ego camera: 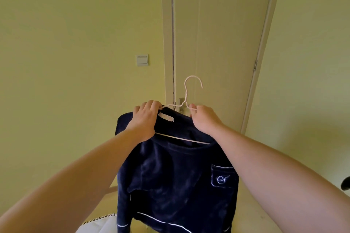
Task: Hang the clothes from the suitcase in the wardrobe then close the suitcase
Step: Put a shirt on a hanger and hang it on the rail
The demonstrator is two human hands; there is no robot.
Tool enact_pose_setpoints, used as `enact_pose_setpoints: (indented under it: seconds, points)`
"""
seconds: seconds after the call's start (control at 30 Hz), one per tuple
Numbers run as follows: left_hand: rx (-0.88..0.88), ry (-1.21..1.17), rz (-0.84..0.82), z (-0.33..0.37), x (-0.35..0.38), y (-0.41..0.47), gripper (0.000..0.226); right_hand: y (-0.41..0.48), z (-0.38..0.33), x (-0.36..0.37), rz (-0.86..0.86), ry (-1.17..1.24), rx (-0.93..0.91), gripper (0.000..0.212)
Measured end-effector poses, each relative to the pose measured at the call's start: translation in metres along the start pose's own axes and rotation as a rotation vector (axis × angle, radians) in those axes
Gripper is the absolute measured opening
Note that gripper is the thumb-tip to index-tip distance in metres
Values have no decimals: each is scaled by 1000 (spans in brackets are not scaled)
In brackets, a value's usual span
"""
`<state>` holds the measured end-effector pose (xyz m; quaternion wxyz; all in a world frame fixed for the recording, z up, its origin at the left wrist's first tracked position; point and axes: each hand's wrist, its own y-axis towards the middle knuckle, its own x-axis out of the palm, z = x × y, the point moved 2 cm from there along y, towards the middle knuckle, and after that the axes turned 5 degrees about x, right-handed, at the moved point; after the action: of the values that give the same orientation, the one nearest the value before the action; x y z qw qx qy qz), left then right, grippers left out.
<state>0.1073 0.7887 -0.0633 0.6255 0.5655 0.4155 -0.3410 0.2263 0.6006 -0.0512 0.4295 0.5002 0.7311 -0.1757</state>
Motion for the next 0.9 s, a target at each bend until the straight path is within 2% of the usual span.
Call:
enact_pose_setpoints:
  seconds: [0.1,0.17,0.23,0.3,0.37,0.47,0.53,0.6,0.77,0.9]
  points:
    - [-267,104,-13,-5,6,-6,90,0,1,-2,28,-29,61,46]
    - [-468,130,-22,-4,3,-7,79,0,9,-2,62,-63,119,40]
    - [-549,35,-50,-6,-3,-3,53,-1,13,-2,89,-100,159,44]
    - [-547,-40,-87,-16,-10,2,31,-6,15,-7,83,-164,185,46]
    - [-534,-27,-59,-35,-20,4,20,-5,26,-12,38,-262,195,45]
    - [-524,-53,52,-55,-31,3,24,2,58,-15,-81,-169,216,55]
    - [-492,-74,76,-56,-35,10,31,5,69,-16,-116,-64,183,45]
    - [-453,-42,-3,-55,-38,23,37,4,68,-22,-77,-36,165,37]
    - [-332,163,-225,-62,-54,36,35,-11,59,-23,-97,-74,-5,39]
    - [-344,204,-212,-61,-65,36,27,-16,50,-15,-117,-201,-106,35]
